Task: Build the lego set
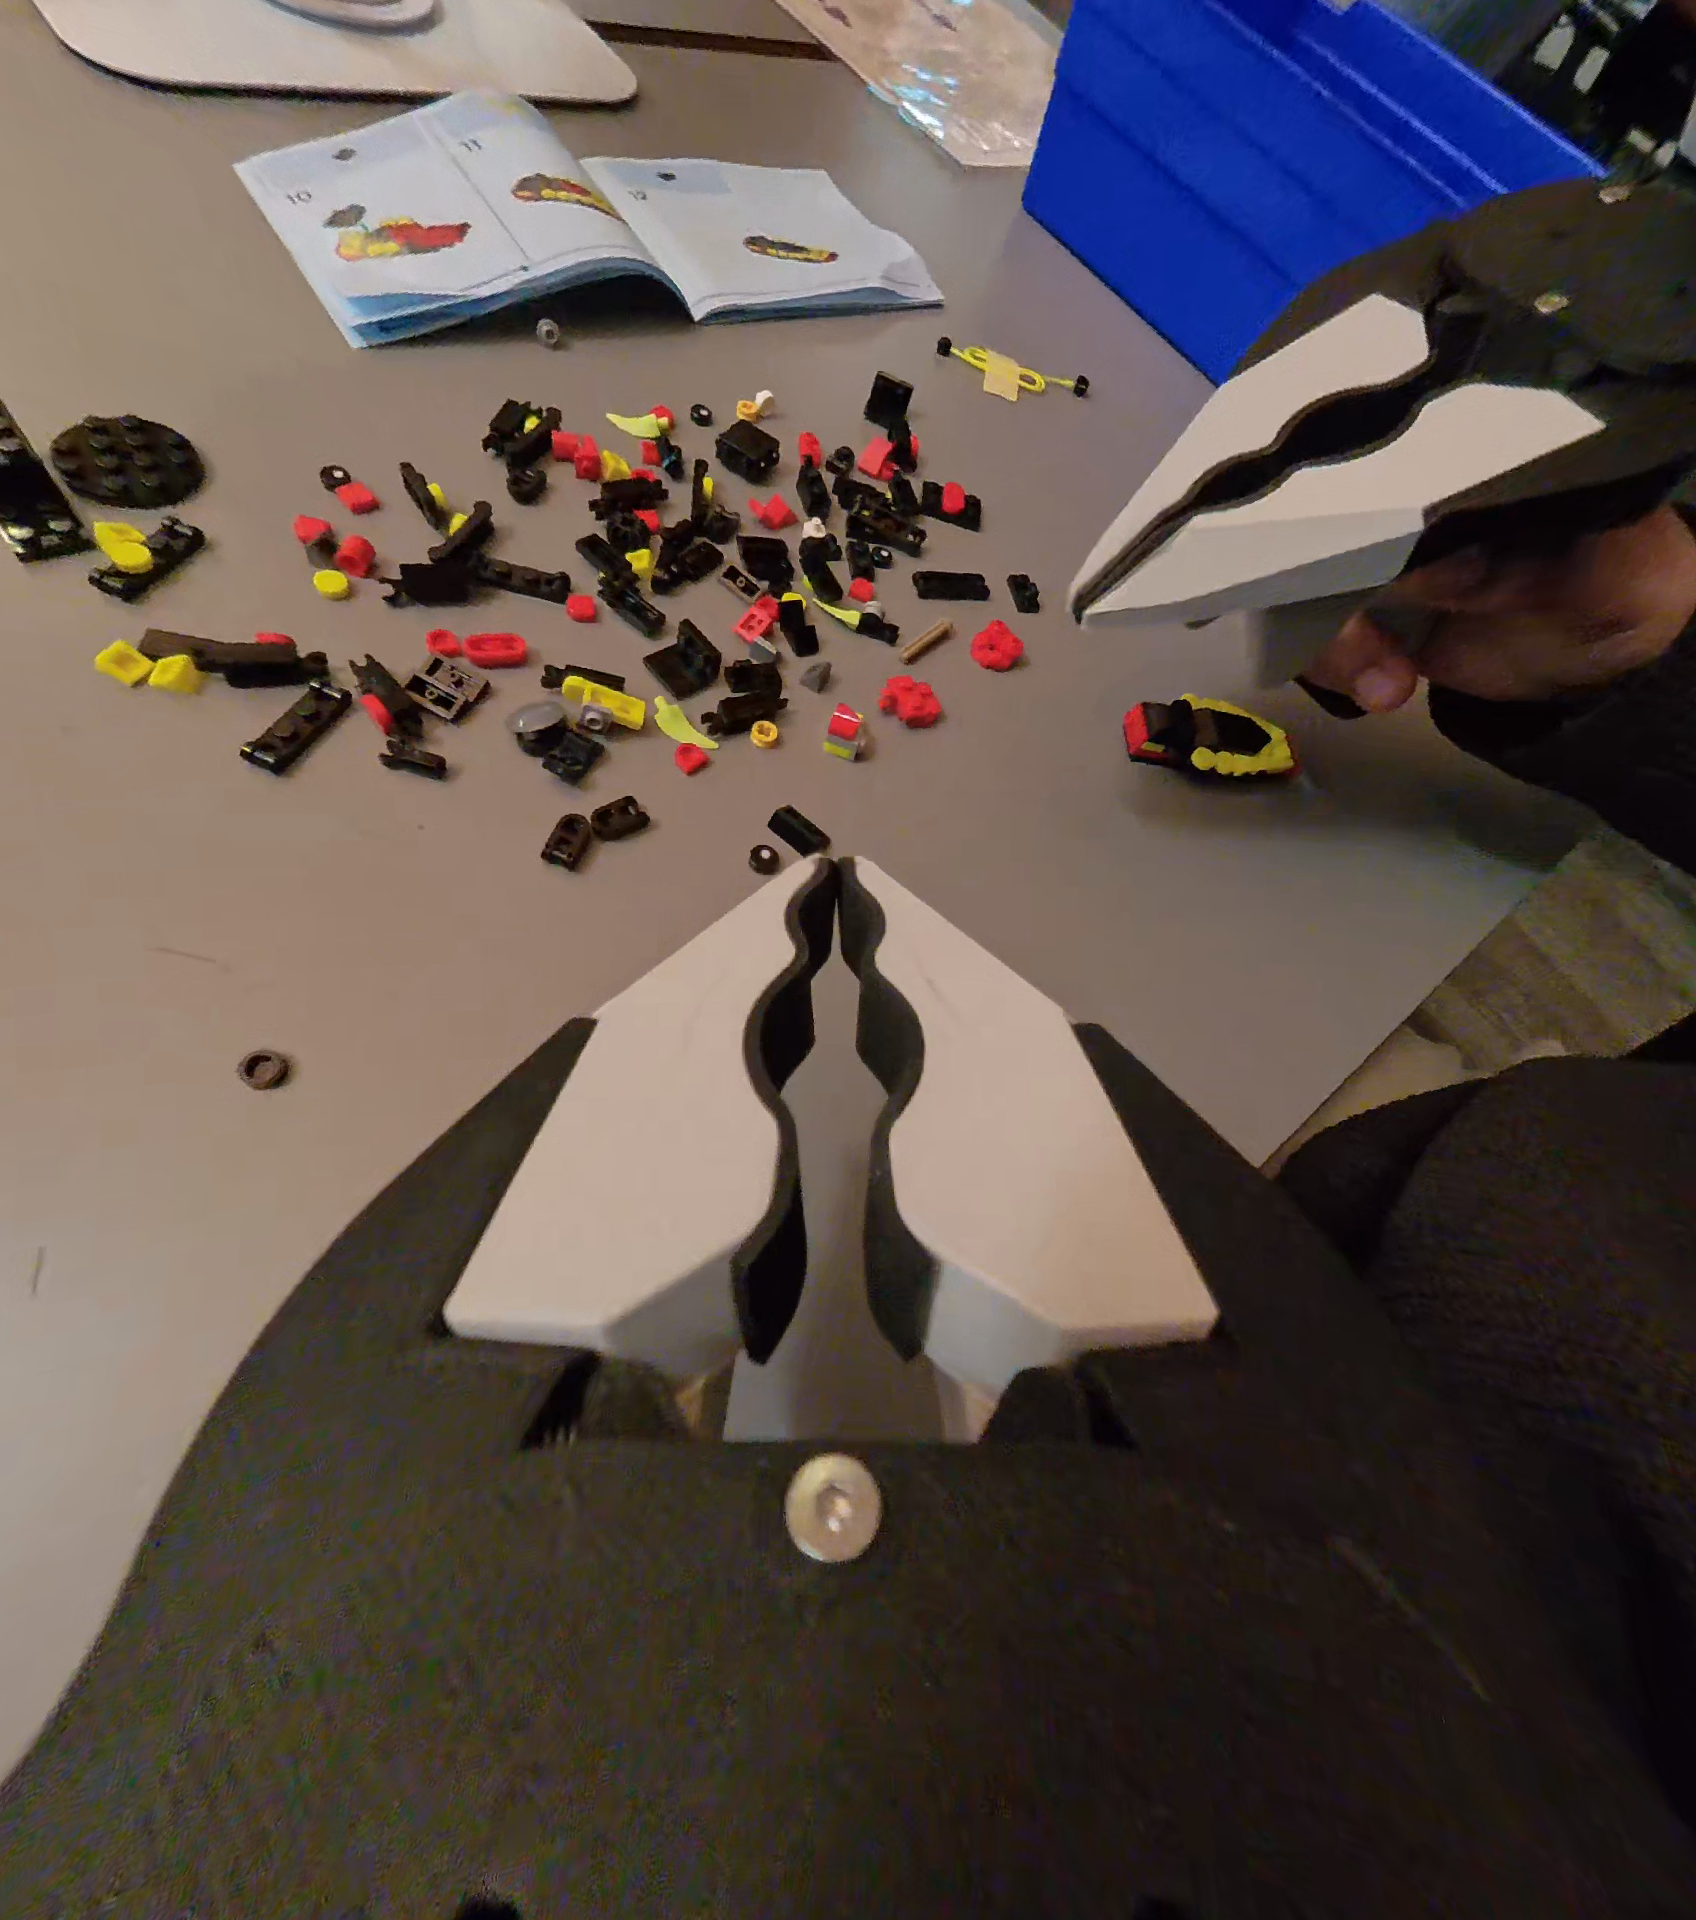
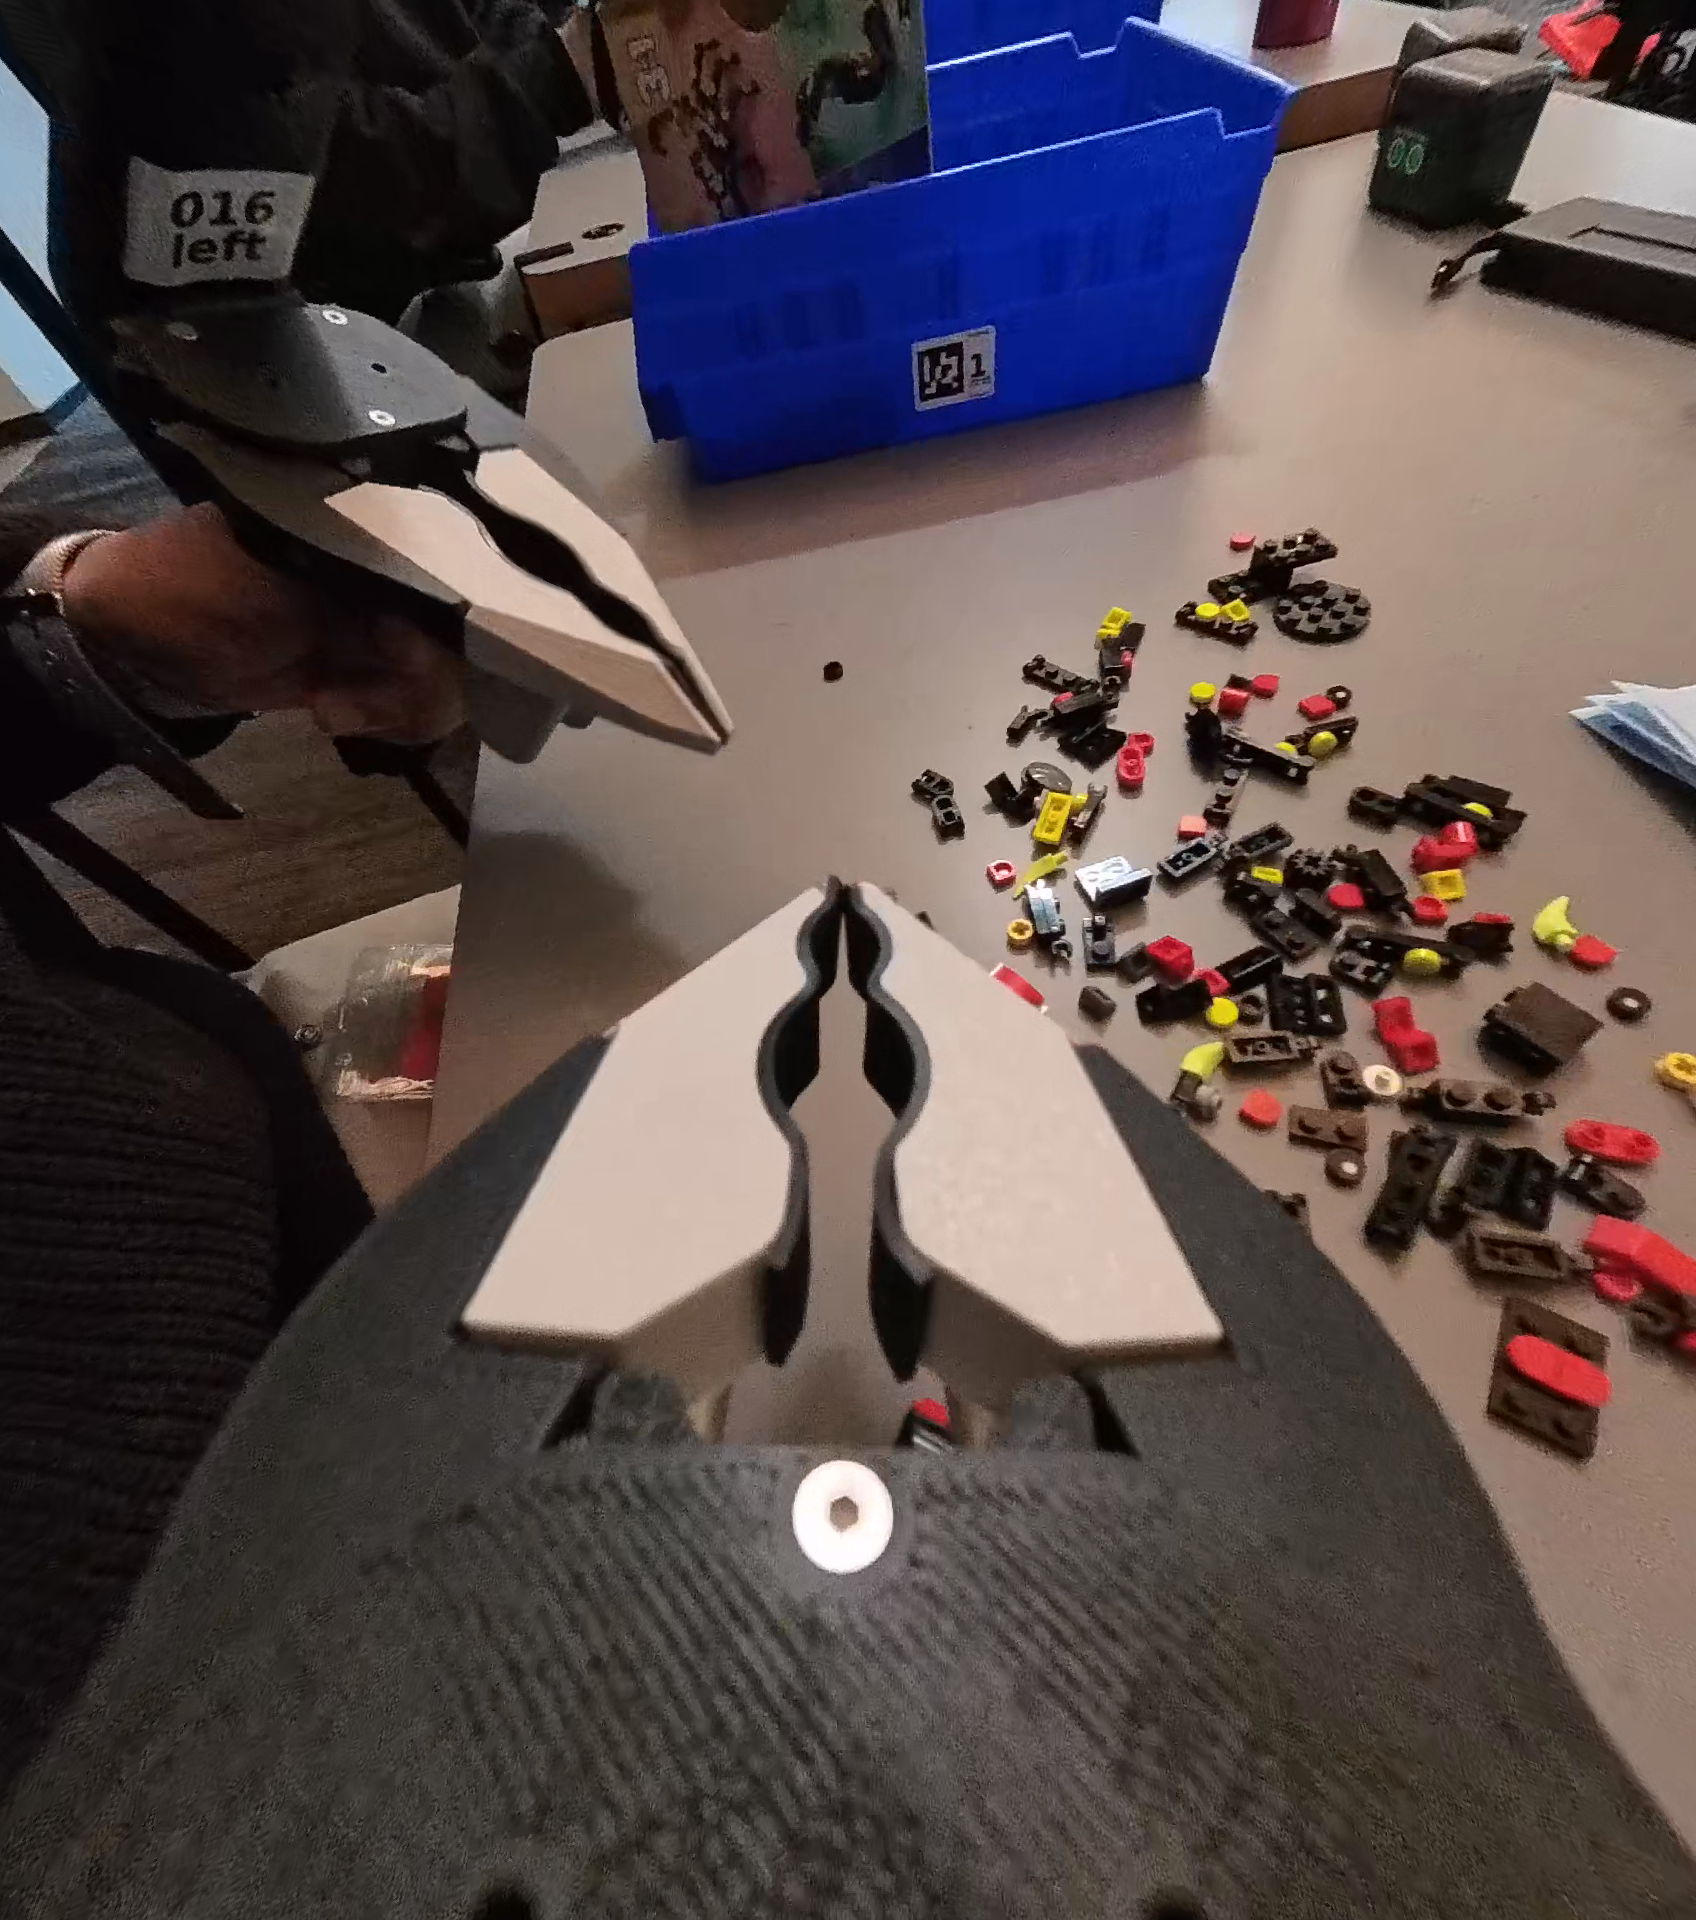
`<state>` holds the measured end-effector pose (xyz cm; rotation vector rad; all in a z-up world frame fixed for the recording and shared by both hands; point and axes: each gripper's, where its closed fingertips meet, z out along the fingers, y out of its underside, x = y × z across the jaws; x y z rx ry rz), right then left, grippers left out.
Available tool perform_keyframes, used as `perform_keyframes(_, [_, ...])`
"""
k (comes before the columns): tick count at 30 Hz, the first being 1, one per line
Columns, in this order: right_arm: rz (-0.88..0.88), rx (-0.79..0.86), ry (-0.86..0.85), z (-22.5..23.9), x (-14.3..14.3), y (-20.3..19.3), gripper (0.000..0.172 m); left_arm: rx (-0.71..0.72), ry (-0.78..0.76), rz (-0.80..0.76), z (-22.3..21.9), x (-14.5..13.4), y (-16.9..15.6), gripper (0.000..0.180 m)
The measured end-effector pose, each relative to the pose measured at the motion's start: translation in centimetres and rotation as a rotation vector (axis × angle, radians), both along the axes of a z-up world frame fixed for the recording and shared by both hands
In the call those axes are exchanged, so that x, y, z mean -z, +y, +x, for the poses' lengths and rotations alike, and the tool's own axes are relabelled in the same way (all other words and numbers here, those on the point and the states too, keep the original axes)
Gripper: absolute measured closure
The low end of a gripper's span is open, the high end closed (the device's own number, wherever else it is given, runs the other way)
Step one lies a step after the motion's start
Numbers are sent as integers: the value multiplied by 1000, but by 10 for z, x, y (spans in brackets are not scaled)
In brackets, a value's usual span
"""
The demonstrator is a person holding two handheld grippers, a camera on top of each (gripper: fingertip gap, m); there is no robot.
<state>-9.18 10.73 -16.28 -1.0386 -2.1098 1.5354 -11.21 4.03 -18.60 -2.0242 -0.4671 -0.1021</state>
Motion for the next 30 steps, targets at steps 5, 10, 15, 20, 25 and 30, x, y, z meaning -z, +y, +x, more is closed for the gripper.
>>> perform_keyframes(5, [-4,11,4,2,-1,4,172,8,-1,3,0,0,4,180])
perform_keyframes(10, [-11,37,7,6,-2,11,172,24,-1,-9,1,2,10,180])
perform_keyframes(15, [-11,60,7,9,-2,17,172,43,1,-8,3,1,18,180])
perform_keyframes(20, [-9,81,6,13,-1,23,172,67,-41,17,7,-1,24,180])
perform_keyframes(25, [-8,123,16,13,-2,31,160,51,-74,47,3,-5,26,180])
perform_keyframes(30, [-16,159,22,14,-3,39,162,49,-100,71,1,-9,31,180])
